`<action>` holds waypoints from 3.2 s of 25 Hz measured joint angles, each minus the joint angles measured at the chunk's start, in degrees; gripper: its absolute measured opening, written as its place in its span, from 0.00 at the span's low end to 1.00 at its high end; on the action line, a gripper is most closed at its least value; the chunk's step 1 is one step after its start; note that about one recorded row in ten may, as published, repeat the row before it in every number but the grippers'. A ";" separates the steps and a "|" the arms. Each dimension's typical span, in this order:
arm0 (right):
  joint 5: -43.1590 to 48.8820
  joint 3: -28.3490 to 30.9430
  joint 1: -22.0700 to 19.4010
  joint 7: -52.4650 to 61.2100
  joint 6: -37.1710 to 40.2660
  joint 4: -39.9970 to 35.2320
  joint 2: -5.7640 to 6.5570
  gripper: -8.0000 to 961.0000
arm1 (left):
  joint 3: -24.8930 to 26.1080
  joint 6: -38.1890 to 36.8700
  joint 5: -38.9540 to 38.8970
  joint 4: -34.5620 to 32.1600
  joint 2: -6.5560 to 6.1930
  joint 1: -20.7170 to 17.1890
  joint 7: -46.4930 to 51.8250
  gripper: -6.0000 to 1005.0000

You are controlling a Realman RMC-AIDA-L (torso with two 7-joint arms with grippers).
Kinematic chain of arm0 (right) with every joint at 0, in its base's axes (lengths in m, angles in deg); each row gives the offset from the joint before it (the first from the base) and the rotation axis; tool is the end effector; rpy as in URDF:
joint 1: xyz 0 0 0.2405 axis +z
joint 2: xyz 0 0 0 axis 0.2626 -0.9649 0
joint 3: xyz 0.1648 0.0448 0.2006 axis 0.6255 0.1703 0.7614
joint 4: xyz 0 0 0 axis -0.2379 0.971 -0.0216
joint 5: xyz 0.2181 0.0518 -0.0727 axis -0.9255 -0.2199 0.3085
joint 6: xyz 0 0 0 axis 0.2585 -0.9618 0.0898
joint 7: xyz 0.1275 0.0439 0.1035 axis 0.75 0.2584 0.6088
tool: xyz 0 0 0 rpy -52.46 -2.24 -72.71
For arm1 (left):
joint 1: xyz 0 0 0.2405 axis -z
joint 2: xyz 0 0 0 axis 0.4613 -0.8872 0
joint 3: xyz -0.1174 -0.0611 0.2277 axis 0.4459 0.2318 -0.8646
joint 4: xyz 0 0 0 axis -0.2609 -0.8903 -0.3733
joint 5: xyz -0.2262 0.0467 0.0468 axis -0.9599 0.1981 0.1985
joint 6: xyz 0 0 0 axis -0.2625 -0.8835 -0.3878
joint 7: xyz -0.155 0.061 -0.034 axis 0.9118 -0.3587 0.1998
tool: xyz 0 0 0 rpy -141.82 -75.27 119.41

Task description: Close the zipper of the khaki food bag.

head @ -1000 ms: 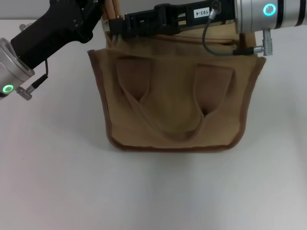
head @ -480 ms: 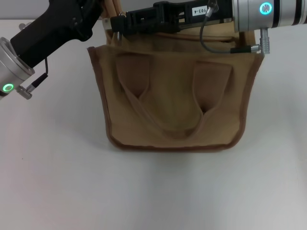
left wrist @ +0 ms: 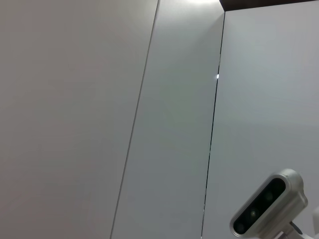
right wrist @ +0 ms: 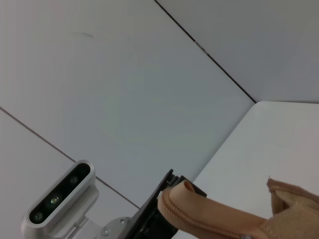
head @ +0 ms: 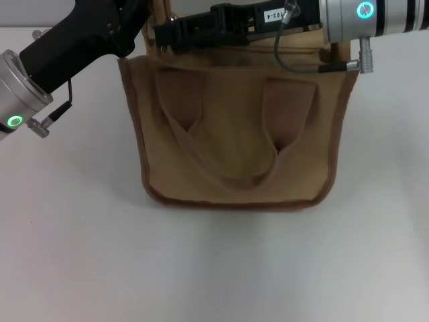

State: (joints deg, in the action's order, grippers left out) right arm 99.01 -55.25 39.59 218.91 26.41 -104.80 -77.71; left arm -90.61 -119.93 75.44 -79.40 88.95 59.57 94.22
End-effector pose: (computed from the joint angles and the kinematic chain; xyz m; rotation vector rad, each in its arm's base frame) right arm 0.0723 0.4408 -0.0529 2.6576 -1.2500 -0.7333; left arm -0.2157 0.3794 0.0076 -2.2284 -0.3580 -1.4475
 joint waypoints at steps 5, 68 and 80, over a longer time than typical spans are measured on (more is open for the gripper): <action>0.15 -0.22 0.46 0.08 -0.58 -0.20 -0.30 0.53 | -0.55 -0.13 -0.10 -0.02 -0.02 0.00 0.02 0.03; 1.40 -1.18 -7.22 0.33 2.53 -10.06 -0.46 0.02 | -1.22 3.18 -4.52 2.11 -0.29 -2.21 0.01 0.03; 1.10 -0.01 -10.11 -0.49 4.06 -11.28 -0.27 0.02 | -0.92 3.58 -4.58 2.16 -0.28 -2.72 -0.06 0.03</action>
State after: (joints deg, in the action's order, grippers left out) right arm 100.11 -55.27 29.49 218.42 30.47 -116.08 -77.99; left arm -91.53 -116.35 70.86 -77.24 88.66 56.84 94.15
